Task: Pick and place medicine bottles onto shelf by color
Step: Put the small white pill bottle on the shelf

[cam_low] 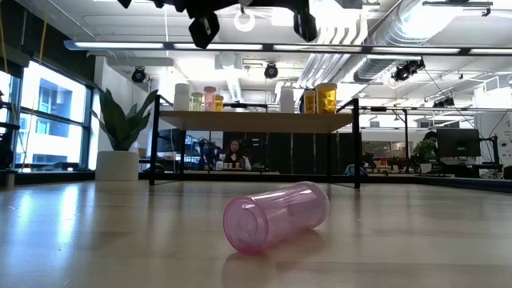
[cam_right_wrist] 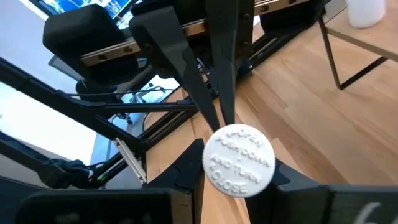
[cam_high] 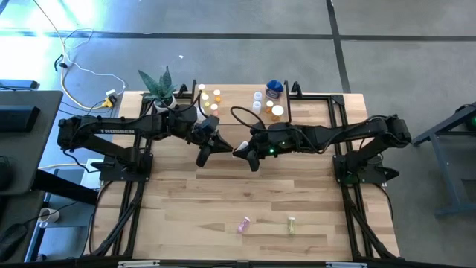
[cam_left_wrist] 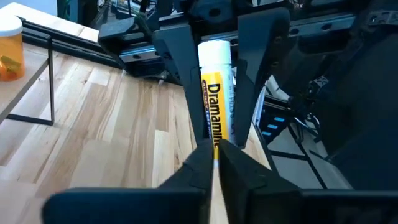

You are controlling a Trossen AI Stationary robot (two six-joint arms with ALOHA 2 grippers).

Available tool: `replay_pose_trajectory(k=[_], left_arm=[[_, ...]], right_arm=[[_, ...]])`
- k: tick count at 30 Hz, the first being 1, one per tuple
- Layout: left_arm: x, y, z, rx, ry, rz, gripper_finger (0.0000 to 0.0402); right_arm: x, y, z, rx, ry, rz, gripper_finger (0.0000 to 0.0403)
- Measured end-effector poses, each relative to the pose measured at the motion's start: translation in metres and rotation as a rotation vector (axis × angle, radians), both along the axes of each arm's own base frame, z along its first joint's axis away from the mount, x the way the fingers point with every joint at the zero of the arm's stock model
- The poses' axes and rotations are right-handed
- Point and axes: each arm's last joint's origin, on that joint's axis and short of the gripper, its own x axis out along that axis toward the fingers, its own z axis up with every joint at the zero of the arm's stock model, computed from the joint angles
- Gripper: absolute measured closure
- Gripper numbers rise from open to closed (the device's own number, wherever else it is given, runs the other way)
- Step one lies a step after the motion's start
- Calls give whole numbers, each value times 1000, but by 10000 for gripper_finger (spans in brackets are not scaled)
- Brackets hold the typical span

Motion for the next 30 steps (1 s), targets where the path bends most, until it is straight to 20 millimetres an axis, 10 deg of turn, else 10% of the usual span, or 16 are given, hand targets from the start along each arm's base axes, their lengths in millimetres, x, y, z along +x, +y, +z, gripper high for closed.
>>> replay_pose_trajectory(k=[30], left_arm=[[0, 0, 1, -65, 4, 37, 401]], right_arm=[[2, -17, 4, -2, -43, -77, 336]])
